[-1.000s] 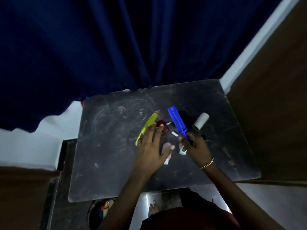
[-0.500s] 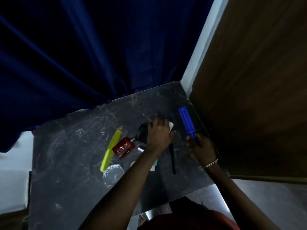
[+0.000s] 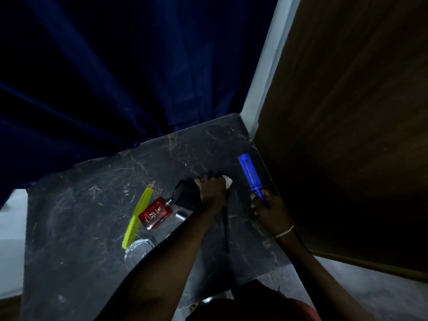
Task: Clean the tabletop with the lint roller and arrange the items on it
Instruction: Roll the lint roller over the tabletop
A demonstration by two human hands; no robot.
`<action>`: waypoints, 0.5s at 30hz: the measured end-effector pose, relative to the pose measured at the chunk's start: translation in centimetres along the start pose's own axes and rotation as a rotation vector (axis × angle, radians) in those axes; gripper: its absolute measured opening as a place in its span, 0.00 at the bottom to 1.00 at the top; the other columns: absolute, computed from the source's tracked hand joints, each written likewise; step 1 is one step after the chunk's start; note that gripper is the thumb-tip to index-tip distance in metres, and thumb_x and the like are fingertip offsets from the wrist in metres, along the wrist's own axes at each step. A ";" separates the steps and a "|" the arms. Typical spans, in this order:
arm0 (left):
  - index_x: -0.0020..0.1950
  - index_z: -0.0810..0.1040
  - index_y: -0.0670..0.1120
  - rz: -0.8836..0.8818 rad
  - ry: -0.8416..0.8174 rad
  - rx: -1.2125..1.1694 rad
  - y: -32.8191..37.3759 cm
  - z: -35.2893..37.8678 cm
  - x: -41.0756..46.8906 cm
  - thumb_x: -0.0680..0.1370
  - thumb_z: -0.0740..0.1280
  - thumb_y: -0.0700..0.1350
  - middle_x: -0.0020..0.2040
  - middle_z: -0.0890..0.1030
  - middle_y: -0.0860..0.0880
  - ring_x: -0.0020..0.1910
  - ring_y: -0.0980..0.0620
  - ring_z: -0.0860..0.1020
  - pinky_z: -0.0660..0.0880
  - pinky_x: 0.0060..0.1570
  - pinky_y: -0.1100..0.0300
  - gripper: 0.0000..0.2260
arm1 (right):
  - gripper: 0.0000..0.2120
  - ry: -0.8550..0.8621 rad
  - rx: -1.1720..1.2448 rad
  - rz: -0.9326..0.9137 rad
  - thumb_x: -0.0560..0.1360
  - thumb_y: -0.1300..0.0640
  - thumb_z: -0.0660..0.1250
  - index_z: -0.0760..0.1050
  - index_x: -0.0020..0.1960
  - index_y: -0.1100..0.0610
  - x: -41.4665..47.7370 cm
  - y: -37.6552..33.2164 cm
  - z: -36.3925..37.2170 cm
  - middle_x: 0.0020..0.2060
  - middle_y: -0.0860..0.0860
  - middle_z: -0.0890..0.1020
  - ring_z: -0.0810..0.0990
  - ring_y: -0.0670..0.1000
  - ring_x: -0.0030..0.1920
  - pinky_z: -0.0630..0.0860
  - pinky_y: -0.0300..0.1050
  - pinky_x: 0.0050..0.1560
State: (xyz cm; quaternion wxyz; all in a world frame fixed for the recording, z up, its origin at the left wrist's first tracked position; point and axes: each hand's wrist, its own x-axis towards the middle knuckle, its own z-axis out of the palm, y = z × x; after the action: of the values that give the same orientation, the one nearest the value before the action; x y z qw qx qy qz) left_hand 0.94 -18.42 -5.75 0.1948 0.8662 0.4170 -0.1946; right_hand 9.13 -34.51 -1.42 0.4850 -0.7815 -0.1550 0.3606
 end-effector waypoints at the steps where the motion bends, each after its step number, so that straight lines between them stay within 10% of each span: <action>1: 0.66 0.79 0.46 0.011 0.007 -0.024 0.1 0.0 0.0 0.81 0.67 0.55 0.64 0.82 0.42 0.71 0.37 0.72 0.61 0.75 0.34 0.19 | 0.03 0.007 0.005 -0.004 0.79 0.64 0.66 0.79 0.50 0.62 0.2 0.0 -0.2 0.33 0.56 0.77 0.73 0.49 0.28 0.71 0.32 0.26; 15: 0.66 0.79 0.45 0.099 0.508 -0.636 -4.2 -4.6 -10.4 0.73 0.78 0.44 0.60 0.81 0.43 0.58 0.40 0.80 0.77 0.58 0.45 0.22 | 0.07 -0.101 -0.098 -0.265 0.79 0.55 0.69 0.77 0.42 0.48 -3.5 -0.2 -1.1 0.30 0.49 0.80 0.74 0.42 0.25 0.70 0.34 0.26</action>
State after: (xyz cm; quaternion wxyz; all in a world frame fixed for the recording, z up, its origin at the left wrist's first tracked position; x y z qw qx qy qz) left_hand -7.61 -20.43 2.62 0.3527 0.8023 0.4491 0.1737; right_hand 7.49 -37.20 0.46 0.4813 -0.7576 -0.2985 0.3244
